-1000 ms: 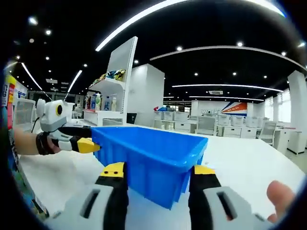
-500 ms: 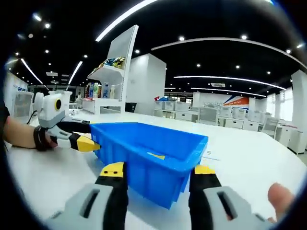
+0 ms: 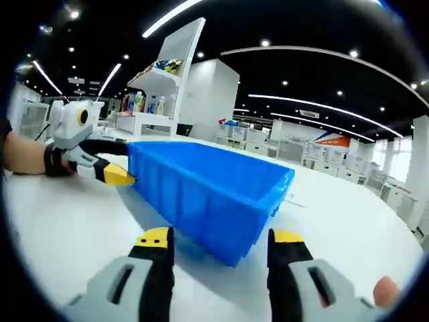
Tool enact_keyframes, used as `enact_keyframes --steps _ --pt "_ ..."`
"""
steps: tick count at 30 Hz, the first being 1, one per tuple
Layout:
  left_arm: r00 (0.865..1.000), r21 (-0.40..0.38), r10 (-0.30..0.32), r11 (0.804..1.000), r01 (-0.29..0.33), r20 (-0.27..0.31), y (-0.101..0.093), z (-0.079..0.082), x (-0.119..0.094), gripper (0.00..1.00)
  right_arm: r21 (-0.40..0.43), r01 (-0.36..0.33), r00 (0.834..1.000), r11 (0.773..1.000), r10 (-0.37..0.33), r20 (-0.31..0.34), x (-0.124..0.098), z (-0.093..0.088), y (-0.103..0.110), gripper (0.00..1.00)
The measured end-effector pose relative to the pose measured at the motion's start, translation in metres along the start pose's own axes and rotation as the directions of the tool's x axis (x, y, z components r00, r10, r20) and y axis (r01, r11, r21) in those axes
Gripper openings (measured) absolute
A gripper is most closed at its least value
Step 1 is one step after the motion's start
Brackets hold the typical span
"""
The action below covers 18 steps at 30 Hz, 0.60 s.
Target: Open the lid of the chip container on the table, take out the chips, place them into the box in front of the container, and close the lid
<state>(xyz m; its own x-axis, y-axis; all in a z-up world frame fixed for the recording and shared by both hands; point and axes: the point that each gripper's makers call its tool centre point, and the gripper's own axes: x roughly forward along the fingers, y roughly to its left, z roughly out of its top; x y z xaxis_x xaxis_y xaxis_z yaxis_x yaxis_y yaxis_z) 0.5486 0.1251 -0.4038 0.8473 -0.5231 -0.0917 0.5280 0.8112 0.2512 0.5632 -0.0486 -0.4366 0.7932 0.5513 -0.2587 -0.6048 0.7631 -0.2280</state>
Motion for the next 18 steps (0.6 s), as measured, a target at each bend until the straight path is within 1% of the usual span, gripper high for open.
enact_keyframes --steps 1,2,4,6,8,9,11,12,13,14,16,18 --pt "1.0 -0.003 -0.001 1.0 0.001 0.0 -0.001 -0.001 -0.004 0.56 -0.035 -0.001 1.0 0.999 0.001 0.0 -0.005 -0.001 0.002 0.56" --pt "1.0 -0.003 -0.003 1.0 0.003 -0.004 -0.002 -0.002 -0.008 0.56 -0.055 -0.004 0.999 0.998 0.006 0.034 -0.013 0.003 0.003 0.56" --pt "1.0 0.003 -0.019 1.0 0.019 -0.022 -0.009 -0.006 -0.02 0.57 -0.05 -0.004 1.0 0.999 0.006 0.029 -0.027 0.002 0.003 0.59" --pt "0.998 -0.006 -0.057 0.998 0.057 -0.038 -0.02 -0.008 -0.034 0.64 -0.063 -0.02 0.999 0.998 0.022 0.033 -0.04 0.001 0.006 0.63" --pt "0.996 -0.015 -0.085 0.996 0.084 -0.041 -0.029 -0.009 -0.051 0.76 -0.079 -0.039 0.998 0.996 0.042 0.045 -0.059 0.004 0.012 0.66" --pt "0.994 -0.018 -0.096 0.995 0.096 -0.042 -0.034 -0.008 -0.062 0.8 -0.093 -0.054 0.996 0.994 0.06 0.062 -0.072 0.008 0.016 0.67" --pt "0.991 -0.022 -0.122 0.992 0.121 -0.059 -0.042 -0.007 -0.077 0.87 -0.112 -0.067 0.994 0.991 0.076 0.075 -0.087 0.012 0.02 0.7" --pt "0.987 -0.032 -0.146 0.989 0.144 -0.069 -0.047 -0.006 -0.086 0.88 -0.118 -0.073 0.994 0.99 0.082 0.078 -0.095 0.015 0.022 0.72" --pt "0.981 -0.051 -0.177 0.984 0.173 -0.078 -0.053 -0.002 -0.097 0.89 -0.132 -0.084 0.992 0.988 0.094 0.078 -0.107 0.021 0.027 0.75" --pt "0.979 -0.056 -0.189 0.981 0.185 -0.08 -0.055 0.002 -0.104 0.91 -0.149 -0.092 0.992 0.985 0.104 0.077 -0.115 0.025 0.029 0.79" --pt "0.974 -0.041 -0.212 0.977 0.209 -0.078 -0.059 0.016 -0.12 0.95 -0.212 -0.103 0.991 0.972 0.118 0.058 -0.134 0.034 0.034 0.84" --pt "0.969 -0.007 -0.235 0.972 0.235 -0.074 -0.063 0.033 -0.137 0.95 -0.248 -0.125 0.99 0.961 0.138 0.035 -0.154 0.044 0.042 0.86"
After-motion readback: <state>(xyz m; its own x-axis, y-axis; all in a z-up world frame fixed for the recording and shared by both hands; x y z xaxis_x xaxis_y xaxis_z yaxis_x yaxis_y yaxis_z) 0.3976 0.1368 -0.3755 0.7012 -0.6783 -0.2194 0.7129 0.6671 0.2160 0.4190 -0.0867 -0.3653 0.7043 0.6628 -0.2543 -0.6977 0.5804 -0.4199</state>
